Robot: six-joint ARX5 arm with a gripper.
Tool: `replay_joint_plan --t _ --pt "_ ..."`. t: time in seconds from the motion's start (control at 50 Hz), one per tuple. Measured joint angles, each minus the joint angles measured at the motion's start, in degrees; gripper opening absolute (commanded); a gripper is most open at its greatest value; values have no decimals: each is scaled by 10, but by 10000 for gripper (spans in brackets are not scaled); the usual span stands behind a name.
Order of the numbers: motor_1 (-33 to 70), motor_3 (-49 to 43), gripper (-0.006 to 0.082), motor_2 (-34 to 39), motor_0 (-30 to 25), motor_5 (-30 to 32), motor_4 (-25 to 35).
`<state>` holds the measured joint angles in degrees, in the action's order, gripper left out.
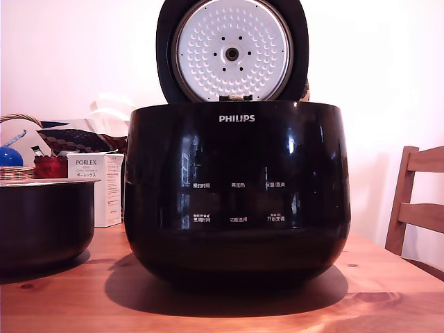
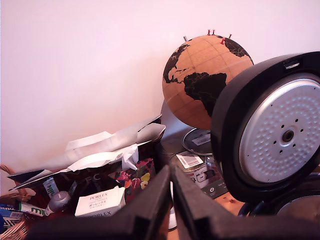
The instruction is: Pick up the metallic pot next to the rice cooker
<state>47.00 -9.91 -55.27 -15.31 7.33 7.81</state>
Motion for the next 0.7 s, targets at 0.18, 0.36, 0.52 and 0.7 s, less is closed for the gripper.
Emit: replay_joint_plan --t 0.18,0.36,0.52,0.7 --pt "9 -150 -20 -74 0 166 7" --pt "-5 -309 -19 -125 0 236 7" --pt "-3 -466 -10 -125 0 289 8" --pt "8 -582 77 -125 0 311 17"
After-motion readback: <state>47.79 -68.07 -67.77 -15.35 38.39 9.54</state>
